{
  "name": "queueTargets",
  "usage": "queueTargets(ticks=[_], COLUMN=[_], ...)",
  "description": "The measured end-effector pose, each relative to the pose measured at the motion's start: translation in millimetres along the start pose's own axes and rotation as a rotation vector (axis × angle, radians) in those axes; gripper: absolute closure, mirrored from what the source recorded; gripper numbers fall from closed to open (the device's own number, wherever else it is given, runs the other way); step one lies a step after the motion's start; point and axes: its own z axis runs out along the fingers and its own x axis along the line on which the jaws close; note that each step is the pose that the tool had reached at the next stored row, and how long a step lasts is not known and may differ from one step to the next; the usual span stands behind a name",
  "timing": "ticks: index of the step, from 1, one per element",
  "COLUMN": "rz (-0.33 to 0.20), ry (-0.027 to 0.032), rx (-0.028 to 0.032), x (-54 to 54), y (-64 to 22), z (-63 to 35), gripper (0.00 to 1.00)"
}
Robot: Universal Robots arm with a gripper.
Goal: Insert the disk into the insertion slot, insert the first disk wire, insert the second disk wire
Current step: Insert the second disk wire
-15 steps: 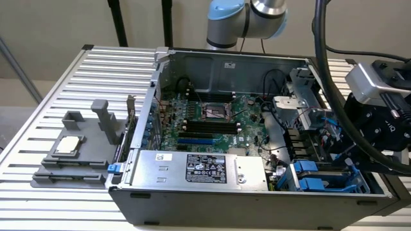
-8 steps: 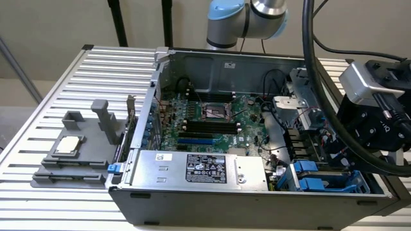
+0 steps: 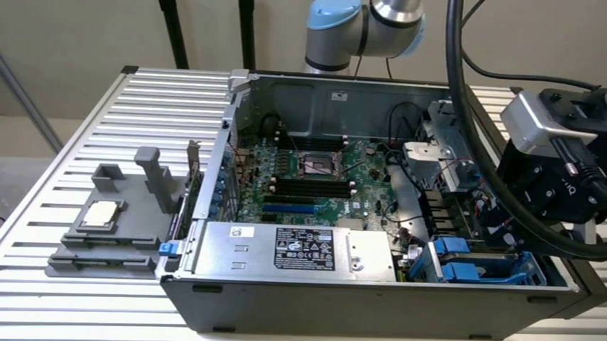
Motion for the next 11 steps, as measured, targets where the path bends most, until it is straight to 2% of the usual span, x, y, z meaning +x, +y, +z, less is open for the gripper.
queueTargets(ticks=[3,5,9,11], rz=[0.000,0.000,0.000,0.000], ry=[0.0001,0.0000,0.0002,-0.0001], rx=[0.0003,0.0002,0.0002,0.0002], x=[-0.2,-1.4,-3.6,-7.6], y=[2.8,7.2,10.4,10.9], z=[-2.4,-15.9,-33.7,-37.4], gripper=[0.69,0.69,0.69,0.69])
